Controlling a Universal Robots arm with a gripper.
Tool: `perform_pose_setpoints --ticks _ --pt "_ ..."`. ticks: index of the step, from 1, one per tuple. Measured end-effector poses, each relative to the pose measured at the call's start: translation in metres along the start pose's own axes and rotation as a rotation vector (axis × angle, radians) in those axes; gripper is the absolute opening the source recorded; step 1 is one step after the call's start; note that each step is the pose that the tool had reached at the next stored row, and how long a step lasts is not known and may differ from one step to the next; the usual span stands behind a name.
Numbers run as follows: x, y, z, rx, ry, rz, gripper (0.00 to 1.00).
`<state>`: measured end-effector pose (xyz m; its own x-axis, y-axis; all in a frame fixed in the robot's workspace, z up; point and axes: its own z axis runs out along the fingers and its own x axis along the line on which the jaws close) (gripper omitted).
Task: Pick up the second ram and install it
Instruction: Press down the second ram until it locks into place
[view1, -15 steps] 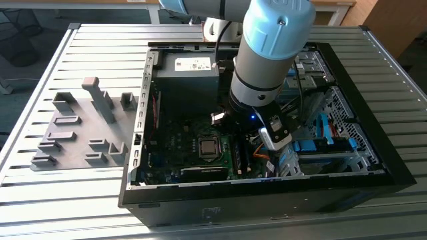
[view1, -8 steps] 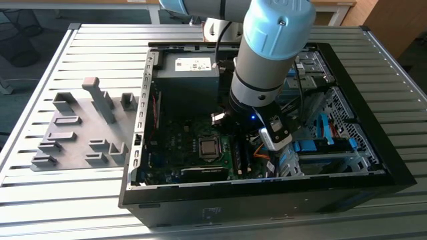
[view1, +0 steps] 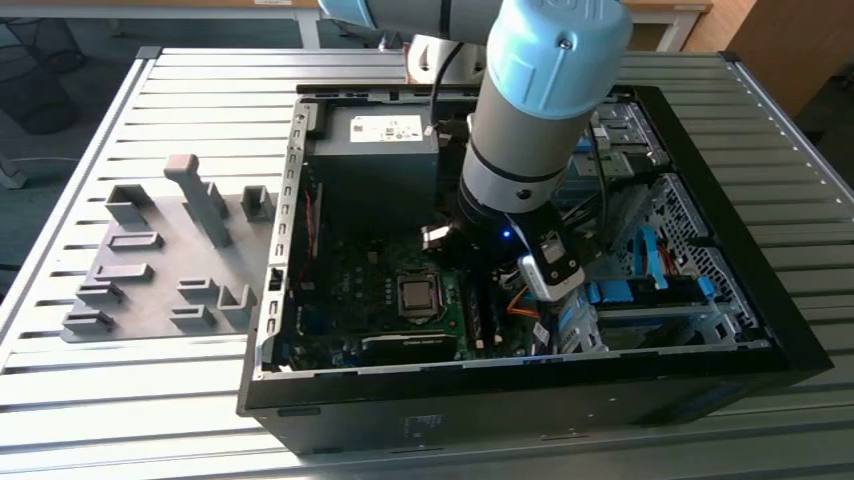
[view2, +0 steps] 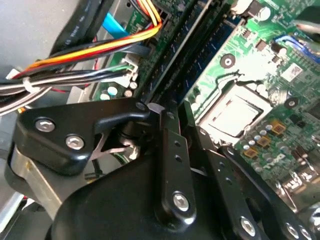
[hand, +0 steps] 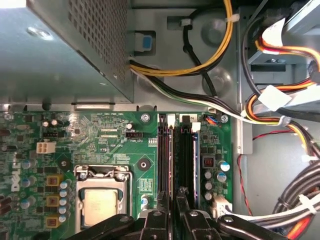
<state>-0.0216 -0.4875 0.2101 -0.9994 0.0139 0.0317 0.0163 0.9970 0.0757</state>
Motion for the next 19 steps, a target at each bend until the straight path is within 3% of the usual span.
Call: perform_pose_setpoints --ticks 7,10,11,13,19 --pt "0.0008 0.0019 -0.0249 0.0003 0.0001 0.000 0.21" --pt "0.0008 0.0019 -0.0250 -0.0001 0.0001 0.000 0.19" --pt "0.0008 0.0019 -0.0251 0.0000 0.0002 0.000 0.13" --pt "0.0008 0.0019 -0.0253 0.0001 0.0003 0.000 0.11" --pt "0.0006 0.0015 -0.0200 0.0004 -0.0002 0.000 0.11"
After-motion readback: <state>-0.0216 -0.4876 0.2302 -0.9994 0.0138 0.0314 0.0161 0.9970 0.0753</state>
